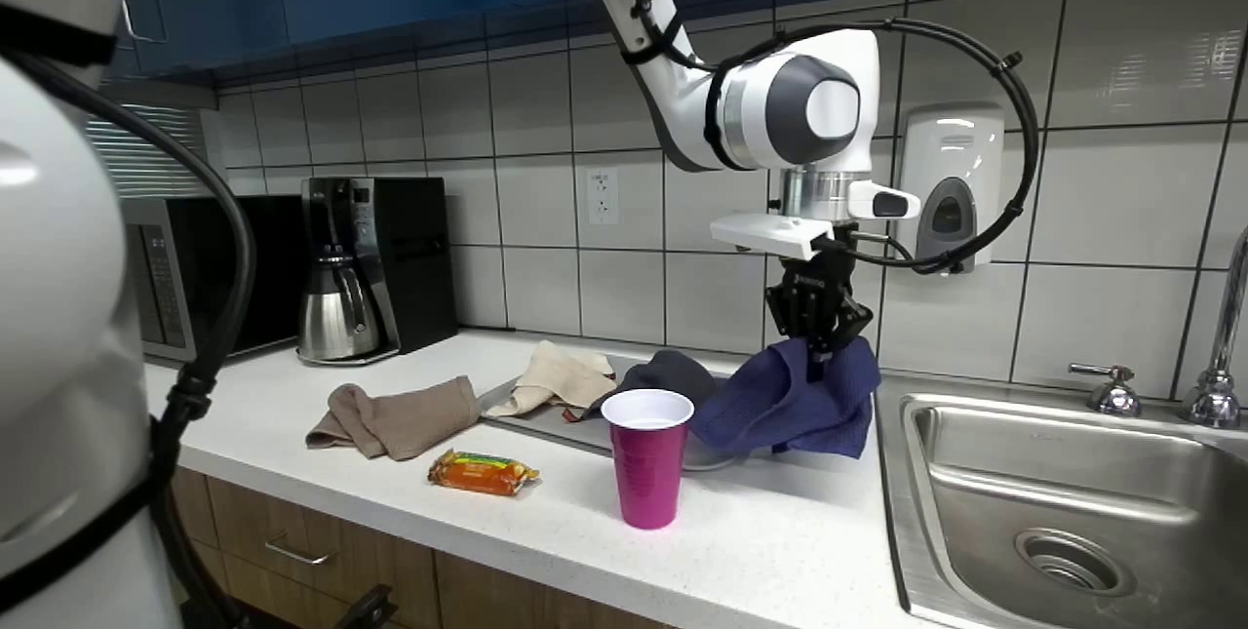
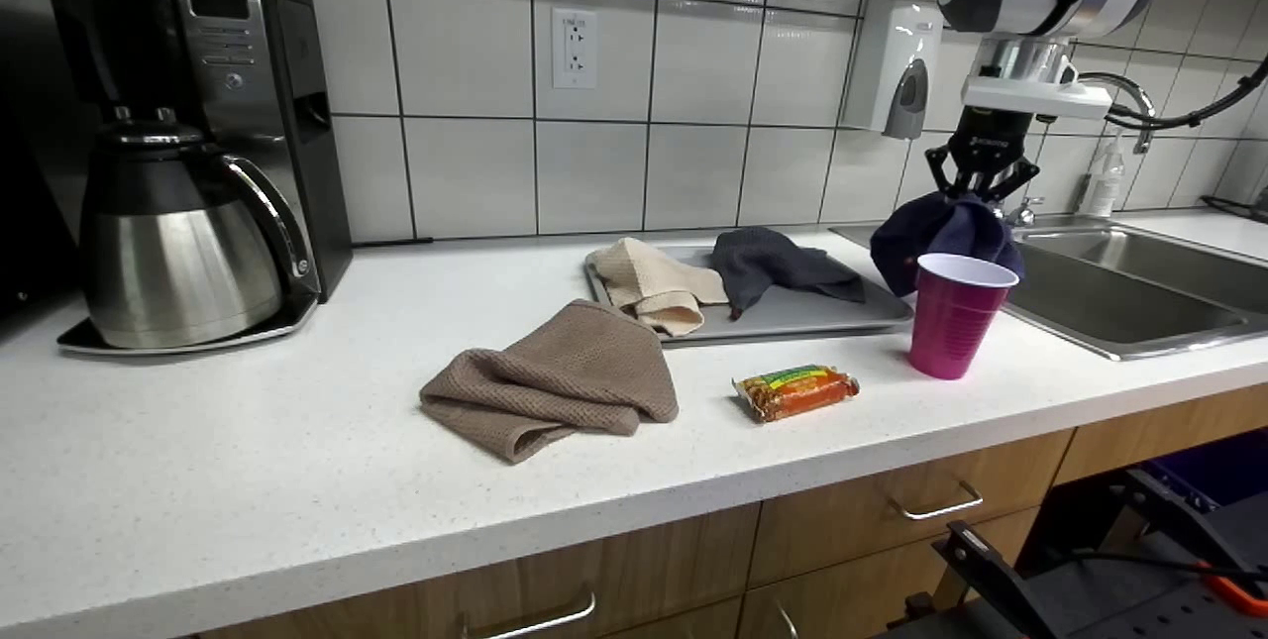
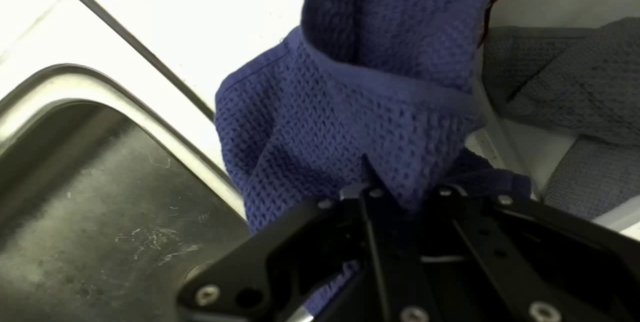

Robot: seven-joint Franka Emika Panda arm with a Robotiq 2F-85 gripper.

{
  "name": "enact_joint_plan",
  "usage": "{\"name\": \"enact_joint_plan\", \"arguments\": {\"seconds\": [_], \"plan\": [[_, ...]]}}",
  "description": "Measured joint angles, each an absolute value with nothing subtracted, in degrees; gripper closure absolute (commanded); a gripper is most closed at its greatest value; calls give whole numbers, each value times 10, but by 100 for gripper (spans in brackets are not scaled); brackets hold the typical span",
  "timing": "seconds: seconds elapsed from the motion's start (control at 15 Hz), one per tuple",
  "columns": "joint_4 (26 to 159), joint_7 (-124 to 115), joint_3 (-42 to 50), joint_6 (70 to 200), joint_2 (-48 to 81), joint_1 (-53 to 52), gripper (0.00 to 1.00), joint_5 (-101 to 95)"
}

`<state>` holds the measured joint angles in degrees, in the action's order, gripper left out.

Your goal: Put the towels on the tray.

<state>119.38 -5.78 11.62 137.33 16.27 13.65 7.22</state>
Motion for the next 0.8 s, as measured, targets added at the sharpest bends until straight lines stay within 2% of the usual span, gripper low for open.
{"name": "enact_joint_plan", "arguments": {"seconds": [0.8], "plan": [[1156,-53,81,1374,160,107,97,80]]}}
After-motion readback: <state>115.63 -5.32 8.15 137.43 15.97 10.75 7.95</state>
